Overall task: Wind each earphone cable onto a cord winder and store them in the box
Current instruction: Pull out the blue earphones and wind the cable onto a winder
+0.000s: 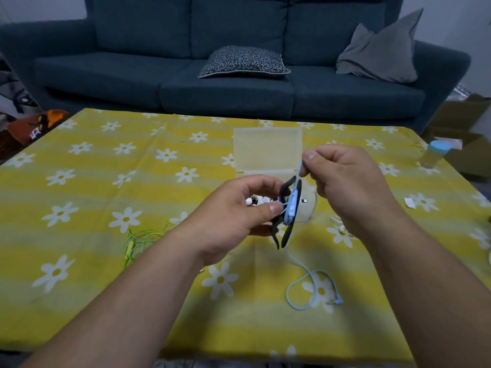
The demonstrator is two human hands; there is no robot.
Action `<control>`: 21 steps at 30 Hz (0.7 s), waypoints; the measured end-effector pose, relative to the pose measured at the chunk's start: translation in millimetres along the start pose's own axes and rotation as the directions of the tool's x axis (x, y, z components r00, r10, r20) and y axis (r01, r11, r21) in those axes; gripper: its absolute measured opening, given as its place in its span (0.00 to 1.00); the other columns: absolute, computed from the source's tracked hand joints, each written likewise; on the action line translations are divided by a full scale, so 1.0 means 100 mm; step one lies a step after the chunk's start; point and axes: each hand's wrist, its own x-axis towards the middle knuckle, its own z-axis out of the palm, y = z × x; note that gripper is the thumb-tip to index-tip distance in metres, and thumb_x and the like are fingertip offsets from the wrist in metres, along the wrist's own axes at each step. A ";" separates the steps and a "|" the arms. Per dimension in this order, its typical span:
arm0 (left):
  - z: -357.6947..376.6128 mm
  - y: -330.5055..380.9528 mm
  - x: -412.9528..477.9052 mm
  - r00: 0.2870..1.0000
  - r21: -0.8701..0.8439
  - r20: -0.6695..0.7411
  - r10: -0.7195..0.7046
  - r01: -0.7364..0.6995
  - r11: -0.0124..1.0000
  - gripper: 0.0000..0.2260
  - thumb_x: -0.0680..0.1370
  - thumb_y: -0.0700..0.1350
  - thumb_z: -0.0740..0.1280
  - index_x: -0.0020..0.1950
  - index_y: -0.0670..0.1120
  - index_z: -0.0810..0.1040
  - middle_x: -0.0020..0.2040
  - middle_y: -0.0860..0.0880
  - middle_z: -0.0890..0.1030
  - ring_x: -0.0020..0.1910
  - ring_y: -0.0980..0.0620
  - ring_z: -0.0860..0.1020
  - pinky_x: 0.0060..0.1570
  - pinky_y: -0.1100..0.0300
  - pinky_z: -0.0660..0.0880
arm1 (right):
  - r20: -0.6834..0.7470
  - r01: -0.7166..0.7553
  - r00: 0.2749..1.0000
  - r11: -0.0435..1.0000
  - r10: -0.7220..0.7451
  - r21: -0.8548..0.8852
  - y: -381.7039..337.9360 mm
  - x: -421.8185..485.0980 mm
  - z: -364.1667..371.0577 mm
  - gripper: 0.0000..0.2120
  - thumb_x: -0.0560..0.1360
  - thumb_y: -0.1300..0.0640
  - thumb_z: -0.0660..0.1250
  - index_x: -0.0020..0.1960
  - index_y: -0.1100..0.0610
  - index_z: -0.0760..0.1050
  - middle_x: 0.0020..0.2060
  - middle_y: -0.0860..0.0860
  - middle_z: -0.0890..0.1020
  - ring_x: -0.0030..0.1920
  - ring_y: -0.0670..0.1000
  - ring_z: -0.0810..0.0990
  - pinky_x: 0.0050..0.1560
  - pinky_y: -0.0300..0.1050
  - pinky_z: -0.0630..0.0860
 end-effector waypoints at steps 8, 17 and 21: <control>0.02 0.02 0.00 0.995 -0.167 -0.096 0.039 -0.055 0.984 0.08 0.79 0.35 0.66 0.54 0.46 0.79 0.52 0.48 0.79 0.43 0.51 0.81 0.42 0.56 0.79 | 0.248 -0.277 0.931 0.961 0.269 -0.001 0.15 -0.05 0.18 0.18 0.76 0.52 0.67 0.39 0.68 0.75 0.29 0.55 0.67 0.29 0.51 0.58 0.33 0.50 0.53; -0.06 0.00 0.06 0.965 -0.203 -0.261 0.022 -0.077 0.976 0.07 0.81 0.37 0.64 0.56 0.46 0.78 0.46 0.43 0.80 0.47 0.44 0.80 0.50 0.51 0.78 | 0.484 -0.284 0.824 0.954 0.293 -0.095 0.12 -0.14 0.22 0.20 0.82 0.50 0.62 0.32 0.54 0.76 0.24 0.46 0.67 0.27 0.49 0.60 0.30 0.45 0.57; -0.08 0.00 0.07 0.956 -0.251 -0.295 0.001 -0.079 0.965 0.07 0.81 0.38 0.63 0.56 0.47 0.77 0.41 0.46 0.82 0.40 0.50 0.80 0.47 0.54 0.78 | 0.557 -0.299 0.785 0.953 0.271 -0.042 0.11 -0.19 0.21 0.19 0.84 0.55 0.56 0.39 0.58 0.76 0.23 0.46 0.66 0.27 0.48 0.59 0.31 0.45 0.56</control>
